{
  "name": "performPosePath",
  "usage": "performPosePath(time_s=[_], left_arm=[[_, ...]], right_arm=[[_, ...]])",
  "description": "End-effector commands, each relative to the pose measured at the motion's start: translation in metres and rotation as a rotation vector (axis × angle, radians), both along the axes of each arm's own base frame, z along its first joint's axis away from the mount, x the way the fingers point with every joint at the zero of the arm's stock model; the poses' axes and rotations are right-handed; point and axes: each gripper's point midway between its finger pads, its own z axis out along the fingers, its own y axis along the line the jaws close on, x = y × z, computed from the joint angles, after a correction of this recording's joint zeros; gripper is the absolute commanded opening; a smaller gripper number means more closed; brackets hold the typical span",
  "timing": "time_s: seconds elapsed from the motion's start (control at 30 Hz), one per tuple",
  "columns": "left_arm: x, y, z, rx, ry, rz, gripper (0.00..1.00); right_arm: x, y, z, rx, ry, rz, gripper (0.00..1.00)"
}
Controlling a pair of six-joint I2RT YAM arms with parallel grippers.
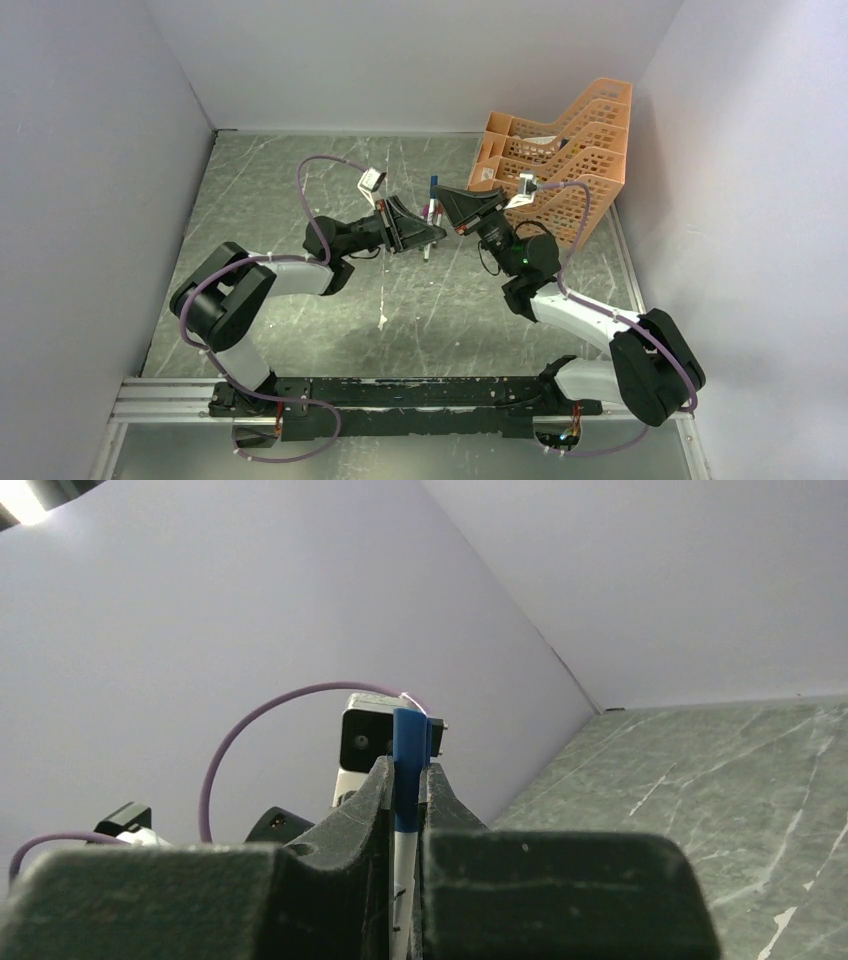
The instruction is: Insert the pens into the pen caps
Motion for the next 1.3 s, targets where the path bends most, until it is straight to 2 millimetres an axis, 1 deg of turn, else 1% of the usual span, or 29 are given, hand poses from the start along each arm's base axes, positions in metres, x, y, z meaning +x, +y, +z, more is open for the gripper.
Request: performPosePath(time_s=[0.0,0.13,0.27,0.43,0.53,0.7,0.77,0.9,0.93,1.0,1.1,1.2,1.27], left_arm=[[0.004,0.002,0.026,-0.07,-0.095,0.028,0.07],[0.014,-0.003,0.025,-0.035,-0.148,0.068,0.07],[0.017,-0.003,0.033,-0.05,-0.211,0.067,0.07],[0.01,-0.001,0.04,-0.067,-0.332,0.027,0.07],[0.007,0.001,0.039,-0.054,-0.389,0.014,0.07],[0.0,-0.001,0.032,0.018,-0.517,-0.016,0.07],[0.0,-0.002,0.029,0.055,-0.567,-0.02,0.07],[0.003,-0.003,0.024,0.103,-0.602,-0.015,0.07],[0.003,-0.004,0.024,0.109,-0.607,-0.021,0.07],[0.003,-0.006,0.019,0.134,-0.603,-0.047,0.07],[0.004,-0.008,0.015,0.16,-0.614,-0.057,0.07],[0.004,-0.012,0.014,0.178,-0.632,-0.035,0.07],[0.005,-0.014,0.011,0.2,-0.635,-0.033,0.07]], right_arm=[[-0.003,-0.002,-0.002,0.014,-0.004,0.01,0.0],[-0.008,0.0,-0.005,0.022,-0.002,0.044,0.0],[-0.013,0.004,-0.008,-0.024,-0.018,0.067,0.0],[-0.025,0.01,0.003,-0.09,-0.085,0.103,0.0],[-0.03,0.008,0.013,-0.105,-0.123,0.102,0.0],[-0.035,0.002,0.025,-0.145,-0.167,0.063,0.24],[-0.037,-0.002,0.03,-0.166,-0.183,0.045,0.33],[-0.041,-0.009,0.036,-0.204,-0.199,0.009,0.54],[-0.043,-0.011,0.038,-0.212,-0.207,0.003,0.58],[-0.043,-0.014,0.041,-0.231,-0.21,-0.016,0.6],[-0.04,-0.015,0.044,-0.27,-0.211,-0.04,0.61],[-0.032,-0.016,0.042,-0.311,-0.184,-0.065,0.57],[-0.031,-0.015,0.041,-0.319,-0.183,-0.067,0.54]])
